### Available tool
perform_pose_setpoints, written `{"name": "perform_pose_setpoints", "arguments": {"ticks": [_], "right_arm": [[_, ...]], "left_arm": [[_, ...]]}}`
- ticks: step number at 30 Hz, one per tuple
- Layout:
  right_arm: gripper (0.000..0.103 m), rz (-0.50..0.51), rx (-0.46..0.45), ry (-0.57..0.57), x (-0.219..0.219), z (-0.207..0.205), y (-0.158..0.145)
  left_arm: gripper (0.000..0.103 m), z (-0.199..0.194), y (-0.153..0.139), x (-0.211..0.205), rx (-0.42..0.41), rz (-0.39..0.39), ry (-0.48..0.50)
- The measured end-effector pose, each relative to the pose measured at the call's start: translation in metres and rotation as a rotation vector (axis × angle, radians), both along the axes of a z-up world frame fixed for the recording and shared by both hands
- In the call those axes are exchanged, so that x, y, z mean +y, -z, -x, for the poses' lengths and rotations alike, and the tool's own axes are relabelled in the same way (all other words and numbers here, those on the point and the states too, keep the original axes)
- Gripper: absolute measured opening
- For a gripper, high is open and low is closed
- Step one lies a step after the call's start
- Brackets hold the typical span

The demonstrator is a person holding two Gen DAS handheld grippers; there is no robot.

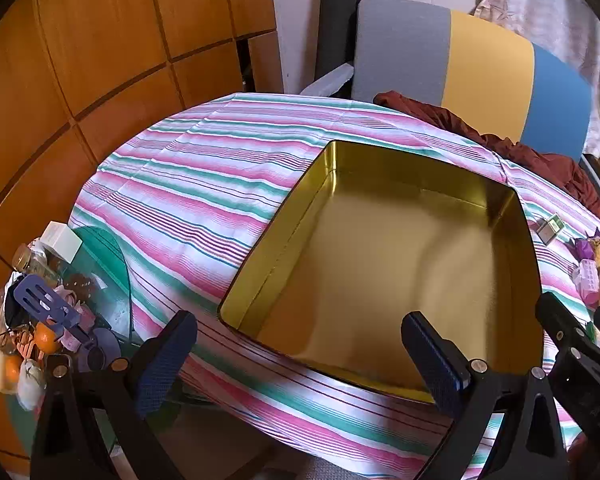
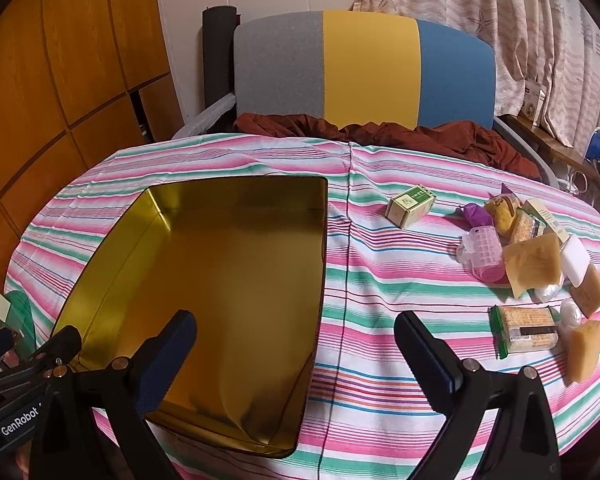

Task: Organize objects
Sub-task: 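Move both tools from the gold tray toward the cluster of items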

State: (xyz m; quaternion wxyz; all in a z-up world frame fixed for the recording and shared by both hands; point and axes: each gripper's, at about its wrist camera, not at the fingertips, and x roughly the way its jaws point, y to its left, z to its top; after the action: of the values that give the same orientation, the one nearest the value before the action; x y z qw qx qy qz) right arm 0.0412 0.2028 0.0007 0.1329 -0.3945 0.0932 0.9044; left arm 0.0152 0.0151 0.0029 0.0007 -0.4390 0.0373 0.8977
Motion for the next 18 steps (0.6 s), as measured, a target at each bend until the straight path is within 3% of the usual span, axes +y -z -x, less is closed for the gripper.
{"name": "perform_pose_setpoints", "arguments": {"ticks": [18], "right_arm": [[0.101,0.001,0.042,0.038,0.024,-0.019,-0.006]], "left_arm": [[0.103,-0.008,0.001,0.020,0.000,-0.006,0.042]]}}
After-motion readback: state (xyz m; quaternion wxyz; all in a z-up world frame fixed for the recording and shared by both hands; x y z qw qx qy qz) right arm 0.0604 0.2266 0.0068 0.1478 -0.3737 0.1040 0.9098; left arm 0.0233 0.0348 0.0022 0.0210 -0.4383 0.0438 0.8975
